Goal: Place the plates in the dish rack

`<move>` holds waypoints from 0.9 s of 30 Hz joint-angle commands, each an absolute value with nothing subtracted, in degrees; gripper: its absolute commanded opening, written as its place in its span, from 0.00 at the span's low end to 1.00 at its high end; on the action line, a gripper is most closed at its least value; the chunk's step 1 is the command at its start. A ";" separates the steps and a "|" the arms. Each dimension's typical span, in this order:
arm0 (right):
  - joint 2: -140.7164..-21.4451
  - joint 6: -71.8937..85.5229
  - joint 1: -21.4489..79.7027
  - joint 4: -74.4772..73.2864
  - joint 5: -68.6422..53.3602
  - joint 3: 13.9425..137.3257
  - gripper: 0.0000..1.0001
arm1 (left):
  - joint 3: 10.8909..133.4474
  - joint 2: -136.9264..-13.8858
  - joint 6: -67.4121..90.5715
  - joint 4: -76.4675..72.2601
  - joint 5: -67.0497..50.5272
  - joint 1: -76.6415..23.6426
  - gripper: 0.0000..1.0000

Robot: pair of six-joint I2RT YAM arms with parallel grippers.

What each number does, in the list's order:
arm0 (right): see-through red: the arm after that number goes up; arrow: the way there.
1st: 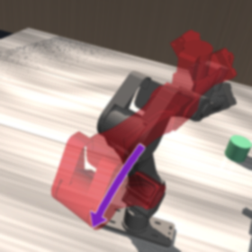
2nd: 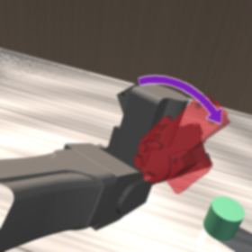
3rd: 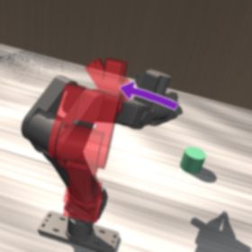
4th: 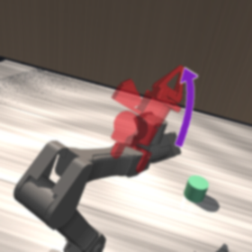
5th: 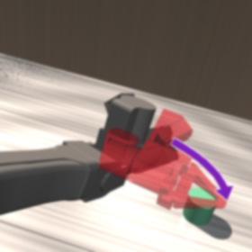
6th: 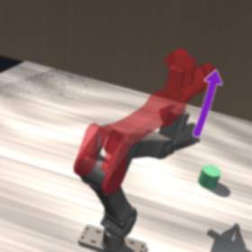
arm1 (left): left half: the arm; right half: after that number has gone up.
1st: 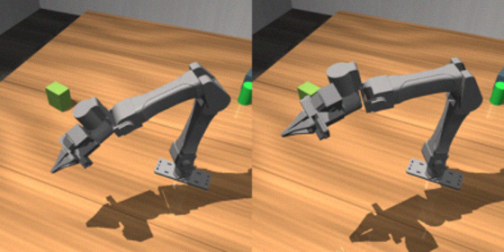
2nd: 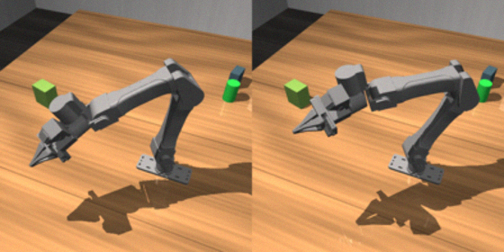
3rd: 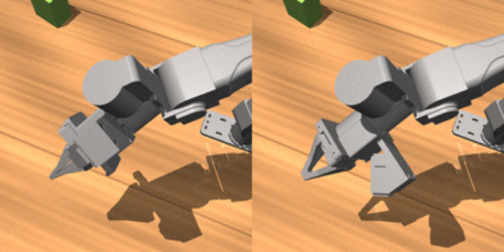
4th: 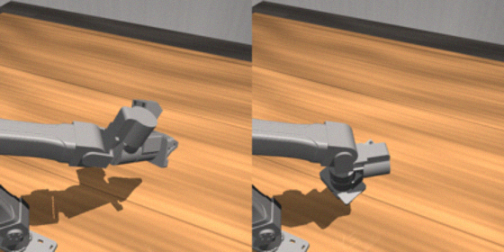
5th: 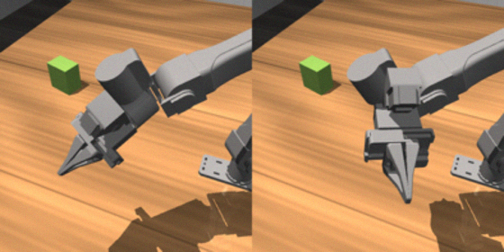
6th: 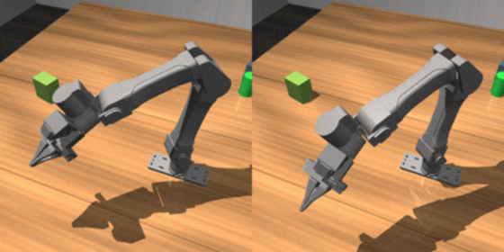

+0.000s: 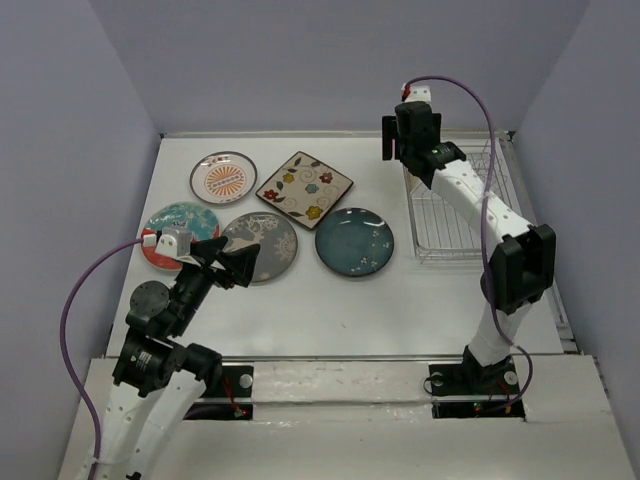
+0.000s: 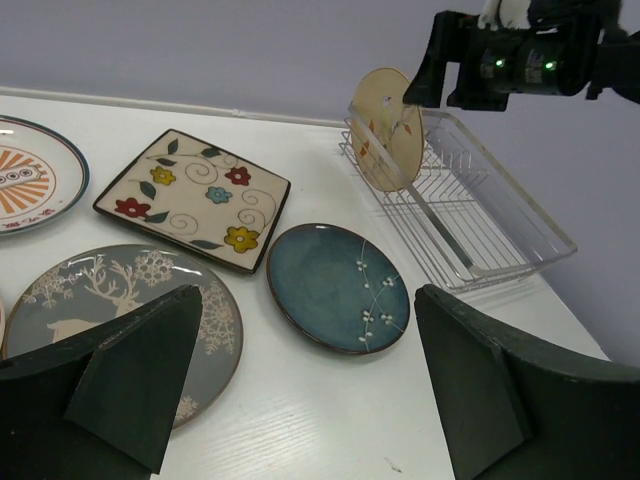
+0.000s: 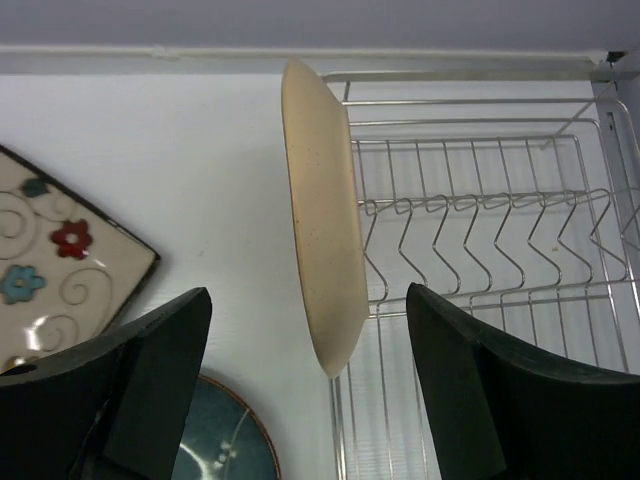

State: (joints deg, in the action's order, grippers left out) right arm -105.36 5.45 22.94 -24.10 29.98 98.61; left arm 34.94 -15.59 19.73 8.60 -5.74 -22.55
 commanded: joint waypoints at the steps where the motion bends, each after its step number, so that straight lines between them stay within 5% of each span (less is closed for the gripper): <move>1: -96.00 10.10 22.76 -24.08 20.94 98.01 0.86 | 37.00 -16.43 19.34 7.29 -5.89 -22.59 0.99; 14: -85.25 31.62 38.40 -1.02 1.59 70.95 0.72 | 37.35 -17.58 19.60 8.35 -2.64 -20.83 0.99; 27: -103.07 62.82 52.73 32.14 9.84 54.06 0.66 | 37.35 -17.14 19.77 8.52 -1.93 -20.13 0.99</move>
